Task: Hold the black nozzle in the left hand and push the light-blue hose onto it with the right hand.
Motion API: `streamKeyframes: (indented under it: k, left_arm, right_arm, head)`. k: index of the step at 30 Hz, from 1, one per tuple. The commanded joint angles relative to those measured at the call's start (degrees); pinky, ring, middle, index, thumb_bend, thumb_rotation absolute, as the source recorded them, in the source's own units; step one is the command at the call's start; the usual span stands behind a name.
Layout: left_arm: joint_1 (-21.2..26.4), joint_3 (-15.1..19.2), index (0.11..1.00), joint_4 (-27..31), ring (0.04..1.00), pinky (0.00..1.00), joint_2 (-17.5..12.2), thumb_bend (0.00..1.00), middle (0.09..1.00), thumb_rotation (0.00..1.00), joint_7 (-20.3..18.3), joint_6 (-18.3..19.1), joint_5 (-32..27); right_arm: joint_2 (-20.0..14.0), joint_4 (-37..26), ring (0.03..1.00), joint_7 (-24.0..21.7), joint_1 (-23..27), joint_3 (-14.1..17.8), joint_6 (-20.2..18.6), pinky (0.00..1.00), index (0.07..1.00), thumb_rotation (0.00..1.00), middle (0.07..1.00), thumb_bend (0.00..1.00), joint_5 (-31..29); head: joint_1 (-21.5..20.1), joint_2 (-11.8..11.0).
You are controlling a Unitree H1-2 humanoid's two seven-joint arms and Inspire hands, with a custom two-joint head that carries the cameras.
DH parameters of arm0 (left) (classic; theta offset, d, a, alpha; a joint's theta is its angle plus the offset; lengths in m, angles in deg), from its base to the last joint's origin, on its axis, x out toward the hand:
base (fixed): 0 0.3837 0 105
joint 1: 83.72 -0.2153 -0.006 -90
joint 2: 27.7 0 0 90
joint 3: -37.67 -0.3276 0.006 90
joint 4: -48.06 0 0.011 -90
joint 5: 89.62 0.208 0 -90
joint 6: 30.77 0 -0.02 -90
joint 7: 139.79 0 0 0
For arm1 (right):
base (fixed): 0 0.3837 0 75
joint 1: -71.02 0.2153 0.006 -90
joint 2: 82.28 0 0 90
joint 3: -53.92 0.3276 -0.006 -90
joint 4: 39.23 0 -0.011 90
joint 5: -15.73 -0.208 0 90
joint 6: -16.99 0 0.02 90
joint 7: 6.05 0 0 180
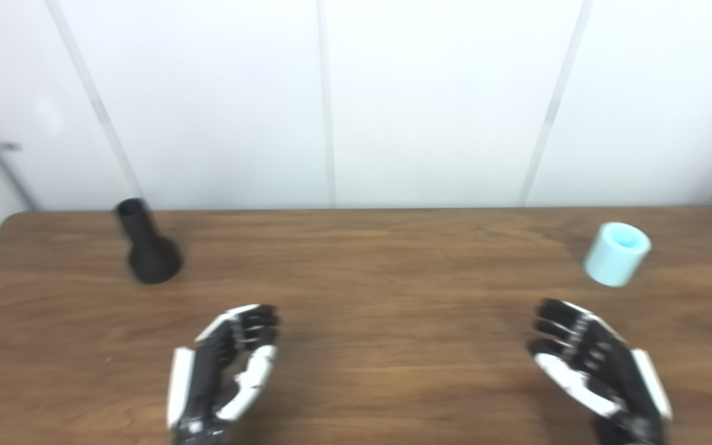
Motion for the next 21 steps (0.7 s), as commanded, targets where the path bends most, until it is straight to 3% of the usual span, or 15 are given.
streamKeyframes:
  k: [1,7,18,21]
  left_arm:
    - [-3.2,-1.3,0.653,1.3,0.629,0.57,3.2,0.35,0.659,0.36,1.2,-0.3,1.6]
    - [-2.6,-3.3,0.649,1.4,0.632,0.56,5.0,0.34,0.663,0.34,2.8,1.1,2.5]
    - [-1.4,-3.6,0.635,-0.1,0.619,0.53,4.9,0.33,0.647,0.35,4.8,0.8,3.7]
    - [-1.1,-2.3,0.66,0.1,0.611,0.5,5.1,0.4,0.654,0.32,6.7,1.4,5.7]
  right_arm:
    - [-0.7,-1.1,0.739,-0.7,1.5,1.6,1.5,0.68,0.719,0.0,0.742,0.24,-2.6]
    - [-1.8,-1.6,0.758,-0.9,1.7,2.5,0.5,0.68,0.75,0.0,0.771,0.21,-2.1]
    - [-1.5,-1.9,0.732,-0.6,2.3,2.6,-0.4,0.65,0.707,0.0,0.74,0.22,-1.7]
    - [-0.9,-1.8,0.738,-0.3,2.7,2.8,-1.0,0.66,0.705,0.0,0.742,0.23,-2.6]
  head:
    - [1.3,0.1]
    - [2.7,0.2]
    - [3.9,-0.7]
    - [4.2,-1.0]
